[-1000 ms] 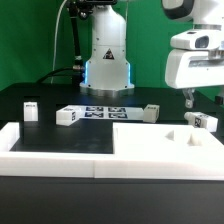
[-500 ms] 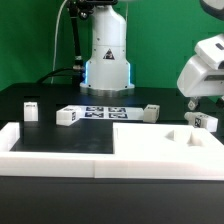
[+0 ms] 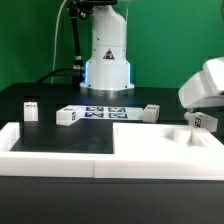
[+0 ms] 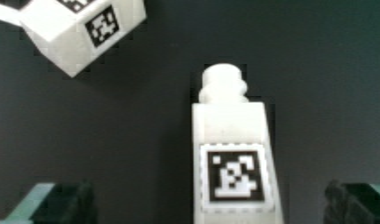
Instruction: Assemble one leg
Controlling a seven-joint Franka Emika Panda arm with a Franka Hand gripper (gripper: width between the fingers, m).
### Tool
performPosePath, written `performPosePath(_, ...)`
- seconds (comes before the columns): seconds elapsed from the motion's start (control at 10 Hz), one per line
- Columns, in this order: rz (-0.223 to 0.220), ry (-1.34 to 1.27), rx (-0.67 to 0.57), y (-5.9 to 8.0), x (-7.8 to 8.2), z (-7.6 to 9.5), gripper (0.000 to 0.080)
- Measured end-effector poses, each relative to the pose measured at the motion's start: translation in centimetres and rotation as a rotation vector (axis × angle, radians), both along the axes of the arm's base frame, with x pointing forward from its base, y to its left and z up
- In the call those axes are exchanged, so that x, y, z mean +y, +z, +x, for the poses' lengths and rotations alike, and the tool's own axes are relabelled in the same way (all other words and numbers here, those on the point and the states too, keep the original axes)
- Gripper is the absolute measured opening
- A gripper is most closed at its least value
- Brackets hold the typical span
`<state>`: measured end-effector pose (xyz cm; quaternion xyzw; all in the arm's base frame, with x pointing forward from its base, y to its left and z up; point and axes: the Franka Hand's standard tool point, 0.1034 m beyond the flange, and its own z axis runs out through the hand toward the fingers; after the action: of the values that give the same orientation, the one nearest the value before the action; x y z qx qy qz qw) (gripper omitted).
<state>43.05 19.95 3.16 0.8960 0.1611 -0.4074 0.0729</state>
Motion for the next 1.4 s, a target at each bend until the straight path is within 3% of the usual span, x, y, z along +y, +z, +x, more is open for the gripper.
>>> performPosePath(0.7,-0.017,-0.004,0.036,-2.4,0.2,-1.0,0.0648)
performPosePath(1.0,-0.019,-0.005,0.039,-2.6,0.1,-1.1,0.0648)
performPosePath(1.1,-0.019,-0.005,0.039,-2.6,0.1,-1.1,0.0561)
performPosePath(1.2,-0.019,-0.005,0.039,-2.6,0.1,-1.1,0.0425)
performPosePath(1.3,-0.019,-0.005,0.039,-2.6,0.1,-1.1,0.0425)
performPosePath(1.4,-0.019,-0.005,0.039,-2.6,0.1,-1.1,0.0291)
